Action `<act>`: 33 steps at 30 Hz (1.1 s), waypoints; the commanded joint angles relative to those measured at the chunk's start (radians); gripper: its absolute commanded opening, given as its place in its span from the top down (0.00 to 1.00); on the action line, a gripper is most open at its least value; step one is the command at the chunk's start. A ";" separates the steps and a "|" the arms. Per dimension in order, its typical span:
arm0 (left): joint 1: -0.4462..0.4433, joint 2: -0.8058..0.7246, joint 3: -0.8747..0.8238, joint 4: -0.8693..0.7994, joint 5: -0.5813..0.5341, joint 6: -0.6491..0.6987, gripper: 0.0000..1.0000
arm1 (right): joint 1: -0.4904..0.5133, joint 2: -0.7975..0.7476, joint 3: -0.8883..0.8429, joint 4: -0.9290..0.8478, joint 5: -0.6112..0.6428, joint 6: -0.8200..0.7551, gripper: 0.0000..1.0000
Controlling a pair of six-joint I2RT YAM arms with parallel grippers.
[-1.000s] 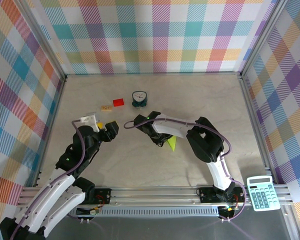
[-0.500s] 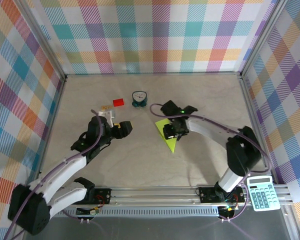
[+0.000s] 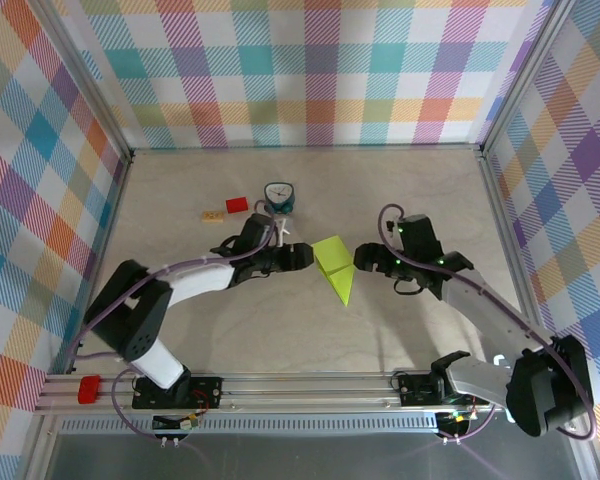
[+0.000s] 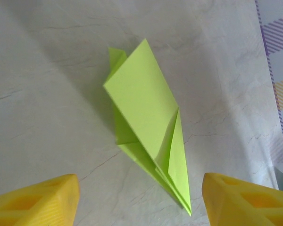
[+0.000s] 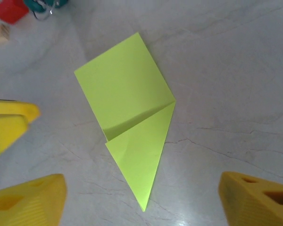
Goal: Fold a paper plane with a square sheet of paper (fold left side to right side)
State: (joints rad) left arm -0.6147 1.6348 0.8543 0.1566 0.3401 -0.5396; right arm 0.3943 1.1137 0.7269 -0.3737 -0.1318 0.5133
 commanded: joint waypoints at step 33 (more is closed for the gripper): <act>0.018 0.142 0.078 0.210 0.206 -0.019 0.99 | -0.183 -0.082 -0.241 0.451 -0.483 0.113 0.09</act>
State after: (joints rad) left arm -0.6308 1.8702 0.9665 0.2958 0.4938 -0.5831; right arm 0.2161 1.0073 0.4931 -0.0105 -0.5209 0.6537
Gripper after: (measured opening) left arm 0.051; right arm 0.921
